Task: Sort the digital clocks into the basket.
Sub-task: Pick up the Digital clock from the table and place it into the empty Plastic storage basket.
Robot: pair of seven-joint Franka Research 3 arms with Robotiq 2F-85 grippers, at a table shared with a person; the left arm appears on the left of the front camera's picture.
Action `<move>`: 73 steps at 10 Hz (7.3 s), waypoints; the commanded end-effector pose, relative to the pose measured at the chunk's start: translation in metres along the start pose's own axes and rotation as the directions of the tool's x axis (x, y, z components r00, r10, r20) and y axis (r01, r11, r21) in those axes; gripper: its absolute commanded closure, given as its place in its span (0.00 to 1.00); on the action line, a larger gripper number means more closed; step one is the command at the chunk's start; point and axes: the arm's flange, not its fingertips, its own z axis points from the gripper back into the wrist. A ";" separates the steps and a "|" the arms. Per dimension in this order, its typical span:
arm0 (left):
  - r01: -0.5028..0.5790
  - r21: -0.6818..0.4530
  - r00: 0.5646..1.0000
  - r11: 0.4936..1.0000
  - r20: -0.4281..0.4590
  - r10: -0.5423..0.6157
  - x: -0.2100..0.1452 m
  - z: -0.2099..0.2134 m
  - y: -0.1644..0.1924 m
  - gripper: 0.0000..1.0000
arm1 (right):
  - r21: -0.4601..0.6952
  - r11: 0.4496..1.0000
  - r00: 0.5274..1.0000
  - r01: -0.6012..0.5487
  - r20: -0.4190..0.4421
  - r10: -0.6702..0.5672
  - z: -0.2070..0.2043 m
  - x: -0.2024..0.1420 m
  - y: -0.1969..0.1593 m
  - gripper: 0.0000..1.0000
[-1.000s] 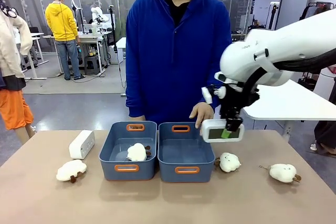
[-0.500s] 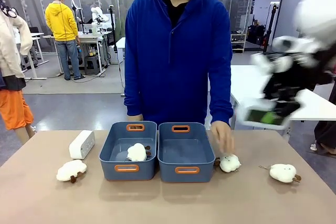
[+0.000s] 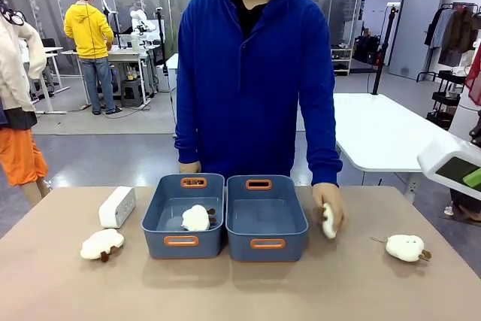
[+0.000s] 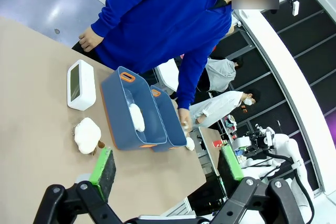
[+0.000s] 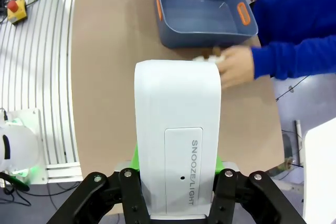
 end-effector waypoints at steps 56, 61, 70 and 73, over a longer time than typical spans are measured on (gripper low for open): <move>0.035 0.102 0.959 0.994 -0.283 -0.005 0.014 -0.094 -0.040 0.00 | 0.535 0.186 -0.019 0.824 0.354 -0.935 -0.031 -0.130 0.039 0.00; 0.222 0.210 0.975 0.952 -0.046 -0.218 0.007 0.081 -0.043 0.00 | 0.535 0.186 -0.019 0.824 0.354 -0.935 -0.031 -0.130 0.039 0.00; 0.572 0.231 0.602 0.787 -0.770 -0.211 0.052 -0.246 -0.046 0.00 | 0.535 0.186 -0.019 0.824 0.354 -0.935 -0.031 -0.130 0.039 0.00; 0.718 0.256 0.478 0.647 -0.857 -0.191 0.058 -0.363 -0.033 0.00 | 0.535 0.186 -0.019 0.824 0.354 -0.935 -0.031 -0.130 0.039 0.00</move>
